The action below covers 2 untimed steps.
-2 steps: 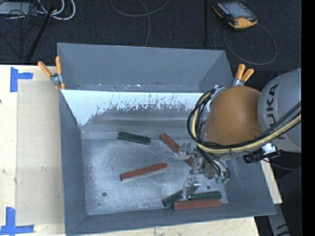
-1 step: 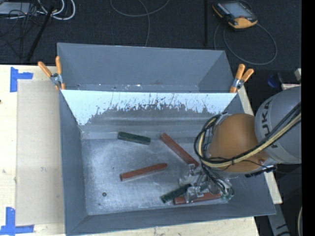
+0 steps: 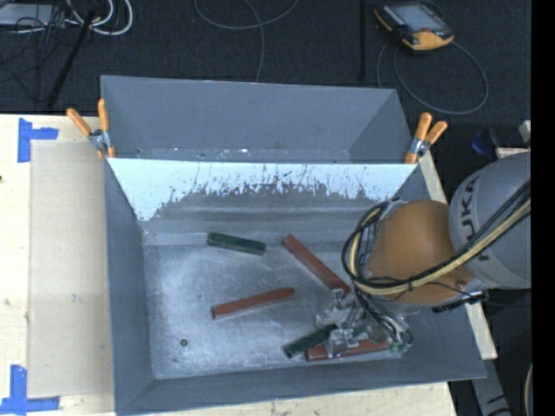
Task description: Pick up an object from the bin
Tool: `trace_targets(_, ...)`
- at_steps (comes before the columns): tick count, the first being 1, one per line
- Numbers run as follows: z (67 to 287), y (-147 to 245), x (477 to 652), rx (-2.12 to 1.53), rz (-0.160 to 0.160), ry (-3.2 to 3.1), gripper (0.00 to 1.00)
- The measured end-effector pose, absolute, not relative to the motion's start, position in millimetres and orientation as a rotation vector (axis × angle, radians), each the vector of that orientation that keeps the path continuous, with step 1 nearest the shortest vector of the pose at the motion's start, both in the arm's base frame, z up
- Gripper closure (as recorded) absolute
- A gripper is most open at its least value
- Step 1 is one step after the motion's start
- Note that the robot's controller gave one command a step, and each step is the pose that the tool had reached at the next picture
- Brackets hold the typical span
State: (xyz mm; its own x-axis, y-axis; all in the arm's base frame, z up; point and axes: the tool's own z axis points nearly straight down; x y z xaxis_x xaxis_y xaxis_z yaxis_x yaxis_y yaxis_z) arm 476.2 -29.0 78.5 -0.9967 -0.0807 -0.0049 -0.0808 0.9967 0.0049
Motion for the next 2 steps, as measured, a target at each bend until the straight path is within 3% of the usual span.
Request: trace_targets(2,165.3,-17.1,478.0,-0.213,0.000,3.134,1.00)
